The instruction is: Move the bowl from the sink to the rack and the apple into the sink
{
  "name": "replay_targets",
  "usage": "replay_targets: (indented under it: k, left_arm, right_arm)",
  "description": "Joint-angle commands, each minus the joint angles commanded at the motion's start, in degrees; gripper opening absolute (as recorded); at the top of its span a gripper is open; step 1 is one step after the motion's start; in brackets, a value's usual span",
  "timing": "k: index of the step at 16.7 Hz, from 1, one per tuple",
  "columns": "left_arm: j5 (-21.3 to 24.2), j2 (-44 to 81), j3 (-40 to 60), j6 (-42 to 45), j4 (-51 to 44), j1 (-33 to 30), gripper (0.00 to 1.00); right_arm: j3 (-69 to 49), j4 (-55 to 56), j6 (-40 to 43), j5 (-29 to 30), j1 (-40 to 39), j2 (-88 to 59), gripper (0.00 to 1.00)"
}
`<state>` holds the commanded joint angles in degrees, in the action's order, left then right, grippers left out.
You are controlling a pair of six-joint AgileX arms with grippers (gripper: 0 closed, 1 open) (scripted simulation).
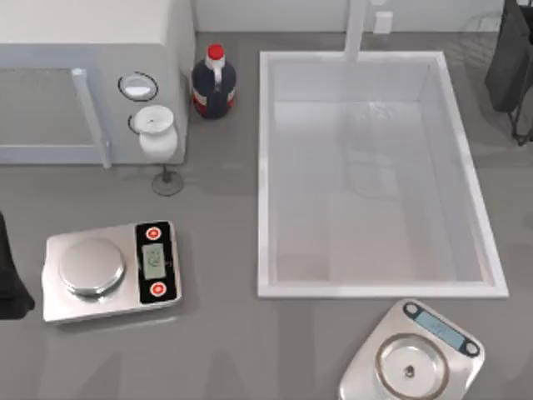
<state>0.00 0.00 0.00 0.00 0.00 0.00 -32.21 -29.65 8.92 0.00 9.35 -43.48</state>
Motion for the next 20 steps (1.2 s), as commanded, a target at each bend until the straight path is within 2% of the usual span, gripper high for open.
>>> replay_targets:
  k: [6,10,13,20]
  left_arm:
    - [0.0,0.0,0.0,0.0,0.0,0.0,1.0]
    - [0.0,0.0,0.0,0.0,0.0,0.0,1.0]
    - [0.0,0.0,0.0,0.0,0.0,0.0,1.0]
    - [0.0,0.0,0.0,0.0,0.0,0.0,1.0]
  right_arm:
    - [-21.6,-19.8,6.0,0.0,6.2,-32.7,1.0]
    - [-31.4,-28.8,8.8,0.0,9.0,-47.2,1.0]
    - [-34.7,-31.8,9.7,0.0,9.9,-51.7,1.0]
    - [-33.9,-30.9,9.7,0.0,9.7,-52.5,1.0]
